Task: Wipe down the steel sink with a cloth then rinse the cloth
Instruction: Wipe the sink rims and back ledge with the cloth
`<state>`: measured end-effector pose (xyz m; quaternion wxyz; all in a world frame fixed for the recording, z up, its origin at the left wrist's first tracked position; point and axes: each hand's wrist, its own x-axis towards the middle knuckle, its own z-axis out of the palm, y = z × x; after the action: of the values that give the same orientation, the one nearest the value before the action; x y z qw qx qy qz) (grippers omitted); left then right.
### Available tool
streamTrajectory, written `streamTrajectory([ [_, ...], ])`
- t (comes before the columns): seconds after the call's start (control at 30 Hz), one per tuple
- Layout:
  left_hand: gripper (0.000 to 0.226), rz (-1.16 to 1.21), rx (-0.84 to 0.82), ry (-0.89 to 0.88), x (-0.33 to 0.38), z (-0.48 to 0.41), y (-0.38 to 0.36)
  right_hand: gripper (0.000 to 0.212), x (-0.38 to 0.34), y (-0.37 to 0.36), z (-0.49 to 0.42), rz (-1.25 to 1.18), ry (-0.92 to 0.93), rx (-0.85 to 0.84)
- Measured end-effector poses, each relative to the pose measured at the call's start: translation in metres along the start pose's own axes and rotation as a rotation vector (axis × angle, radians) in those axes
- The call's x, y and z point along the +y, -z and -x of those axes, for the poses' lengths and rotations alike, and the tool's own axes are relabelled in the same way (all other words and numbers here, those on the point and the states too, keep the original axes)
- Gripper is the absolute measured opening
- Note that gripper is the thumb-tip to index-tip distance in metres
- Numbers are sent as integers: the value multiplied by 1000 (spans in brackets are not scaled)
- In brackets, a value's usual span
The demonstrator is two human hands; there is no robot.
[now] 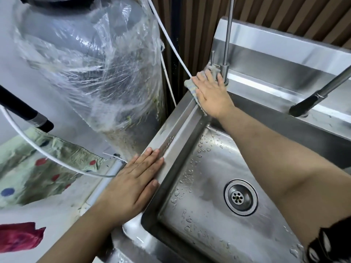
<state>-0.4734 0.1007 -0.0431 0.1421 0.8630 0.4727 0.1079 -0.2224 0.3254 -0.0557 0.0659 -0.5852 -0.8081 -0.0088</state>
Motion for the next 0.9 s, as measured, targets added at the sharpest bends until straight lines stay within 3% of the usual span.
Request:
streamTrajectory([
  [0.1,54,18,-8,41,4,23,3,46,-39,0,39,-125,25,41],
  [0.23,52,-18,-38,14,9,49,4,49,-113,1,126,-233,294,8],
  [0.33,53,-33,-60,8,8,59,1,52,-115,6,138,-253,398,-112],
  [0.53,55,-35,-39,-10,9,66,6,49,-84,-1,89,-132,14,-23],
  [0.63,55,-27,-24,-18,11,80,8,57,-132,-2,126,-148,145,5],
  [0.77,56,-37,-46,-31,8,89,2,49,-151,4,168,-182,369,-66],
  [0.83,56,-50,-38,-34,8,90,1,51,-134,5,151,-162,295,-139],
  [0.9,56,-70,-38,-39,10,90,1,56,-117,6,129,-128,94,-112],
])
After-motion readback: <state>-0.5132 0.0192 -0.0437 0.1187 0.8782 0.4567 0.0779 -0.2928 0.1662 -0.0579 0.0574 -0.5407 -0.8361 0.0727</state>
